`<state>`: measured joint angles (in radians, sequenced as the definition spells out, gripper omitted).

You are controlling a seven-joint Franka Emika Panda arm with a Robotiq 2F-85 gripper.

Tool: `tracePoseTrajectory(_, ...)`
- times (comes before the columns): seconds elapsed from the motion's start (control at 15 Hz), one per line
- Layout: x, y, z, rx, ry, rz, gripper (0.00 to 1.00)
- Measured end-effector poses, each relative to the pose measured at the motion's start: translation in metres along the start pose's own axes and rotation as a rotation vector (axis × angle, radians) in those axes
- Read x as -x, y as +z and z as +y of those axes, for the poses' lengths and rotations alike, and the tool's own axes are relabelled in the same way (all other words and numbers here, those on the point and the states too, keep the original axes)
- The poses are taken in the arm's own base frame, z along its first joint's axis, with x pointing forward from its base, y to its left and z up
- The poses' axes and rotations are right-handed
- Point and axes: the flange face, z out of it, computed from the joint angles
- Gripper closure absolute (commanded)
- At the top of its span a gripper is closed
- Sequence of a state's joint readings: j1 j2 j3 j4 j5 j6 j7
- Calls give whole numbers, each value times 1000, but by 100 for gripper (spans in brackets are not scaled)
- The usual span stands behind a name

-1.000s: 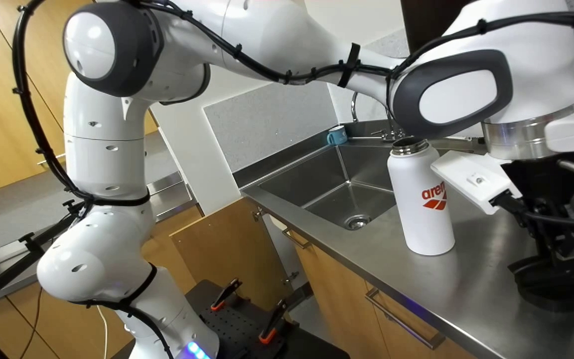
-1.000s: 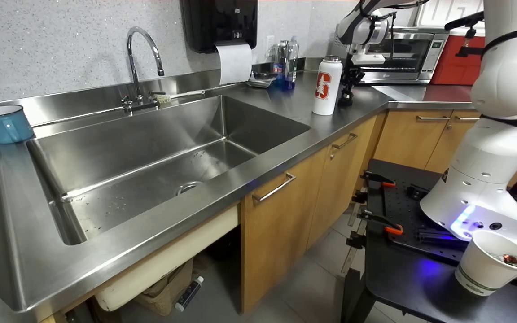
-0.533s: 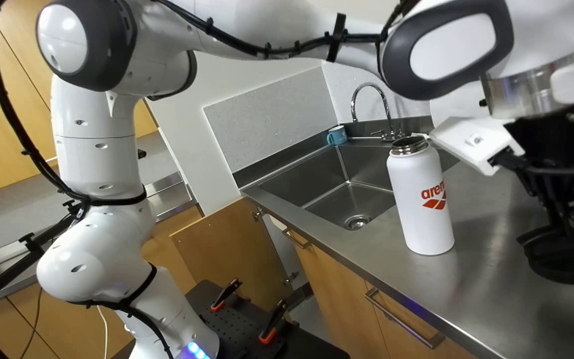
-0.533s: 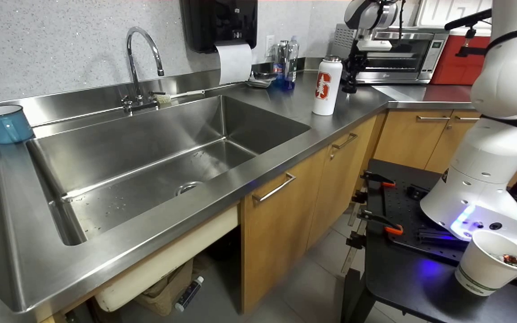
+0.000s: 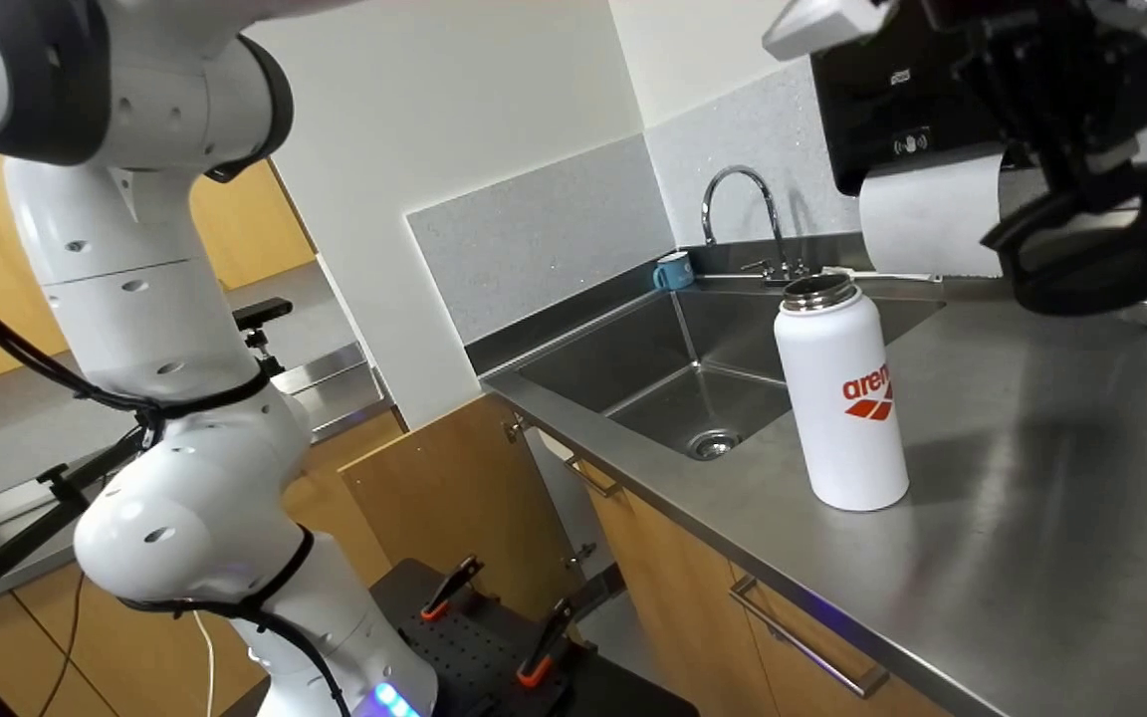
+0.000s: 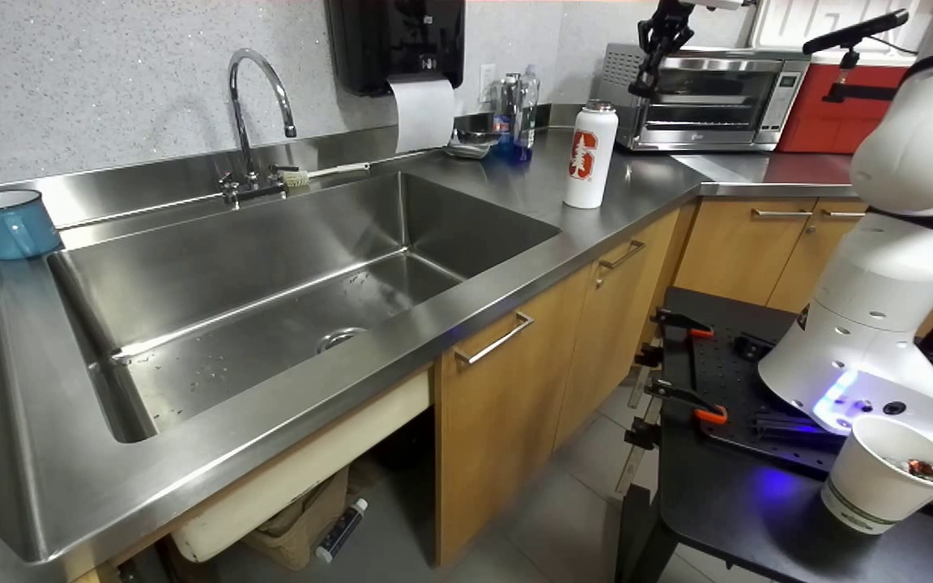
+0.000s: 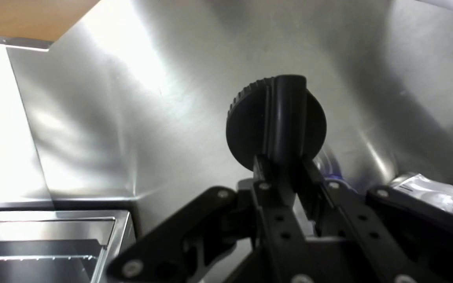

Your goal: Put the black lid on top of the white bottle

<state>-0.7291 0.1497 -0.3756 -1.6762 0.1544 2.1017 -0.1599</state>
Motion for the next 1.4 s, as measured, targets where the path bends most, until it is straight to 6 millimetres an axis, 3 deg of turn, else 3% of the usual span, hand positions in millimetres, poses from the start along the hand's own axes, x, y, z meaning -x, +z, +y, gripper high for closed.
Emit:
tracePoseTrajectory(0.33, 13, -61, -34, -30, -90, 5, 95)
tracePoseTrajectory(0.6, 26, -82, -68, -29, -172, -29, 95)
tracePoseTrajectory(1.0, 40, -78, -113, -30, -281, -110, 95)
tracePoseTrajectory(1.4, 56, -33, -169, -38, -373, -196, 95)
